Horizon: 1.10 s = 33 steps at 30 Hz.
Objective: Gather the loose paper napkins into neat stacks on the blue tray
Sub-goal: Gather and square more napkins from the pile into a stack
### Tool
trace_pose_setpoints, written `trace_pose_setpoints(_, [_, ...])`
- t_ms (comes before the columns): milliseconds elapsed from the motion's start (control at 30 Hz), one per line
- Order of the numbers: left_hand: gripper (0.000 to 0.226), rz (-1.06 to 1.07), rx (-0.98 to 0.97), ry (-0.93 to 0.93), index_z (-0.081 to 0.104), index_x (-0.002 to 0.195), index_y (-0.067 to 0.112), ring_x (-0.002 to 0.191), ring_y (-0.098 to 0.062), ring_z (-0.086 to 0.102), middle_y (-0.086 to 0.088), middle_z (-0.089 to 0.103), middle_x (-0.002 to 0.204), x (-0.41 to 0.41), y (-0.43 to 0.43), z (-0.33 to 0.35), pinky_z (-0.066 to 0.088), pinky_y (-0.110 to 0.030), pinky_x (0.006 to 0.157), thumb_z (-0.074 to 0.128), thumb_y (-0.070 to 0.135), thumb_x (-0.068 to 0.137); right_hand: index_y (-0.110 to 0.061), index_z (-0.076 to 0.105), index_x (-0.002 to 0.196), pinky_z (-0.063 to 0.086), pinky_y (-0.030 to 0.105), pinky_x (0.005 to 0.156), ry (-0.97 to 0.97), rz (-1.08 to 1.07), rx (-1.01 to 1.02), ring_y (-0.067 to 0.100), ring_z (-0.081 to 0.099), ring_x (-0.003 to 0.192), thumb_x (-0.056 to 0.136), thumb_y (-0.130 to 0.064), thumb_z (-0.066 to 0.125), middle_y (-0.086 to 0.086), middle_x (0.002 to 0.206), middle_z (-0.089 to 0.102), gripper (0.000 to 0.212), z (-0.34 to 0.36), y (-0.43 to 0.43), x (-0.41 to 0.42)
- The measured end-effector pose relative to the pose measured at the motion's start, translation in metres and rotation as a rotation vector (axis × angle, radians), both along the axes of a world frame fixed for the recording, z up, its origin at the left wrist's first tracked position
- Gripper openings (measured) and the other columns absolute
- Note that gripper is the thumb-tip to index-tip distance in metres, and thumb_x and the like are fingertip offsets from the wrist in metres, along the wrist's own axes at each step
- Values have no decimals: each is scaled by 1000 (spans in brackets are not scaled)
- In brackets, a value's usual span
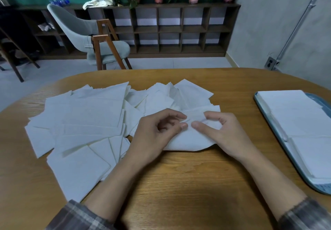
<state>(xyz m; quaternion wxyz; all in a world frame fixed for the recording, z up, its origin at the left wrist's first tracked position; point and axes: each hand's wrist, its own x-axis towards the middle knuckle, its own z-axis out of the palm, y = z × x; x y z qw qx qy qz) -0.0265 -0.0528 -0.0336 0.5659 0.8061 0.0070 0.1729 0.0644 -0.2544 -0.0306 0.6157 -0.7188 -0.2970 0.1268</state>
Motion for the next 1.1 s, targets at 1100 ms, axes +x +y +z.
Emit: trace_pose_setpoints(1100, [53, 167, 128, -72, 54, 134, 42, 115, 0, 61, 22, 61, 126, 5, 0, -7, 52, -14, 86, 81, 24, 92, -21, 82, 104, 41, 6, 93, -128, -111, -75, -6, 66, 113, 97, 0, 69, -20, 109, 78, 26, 0, -2, 5])
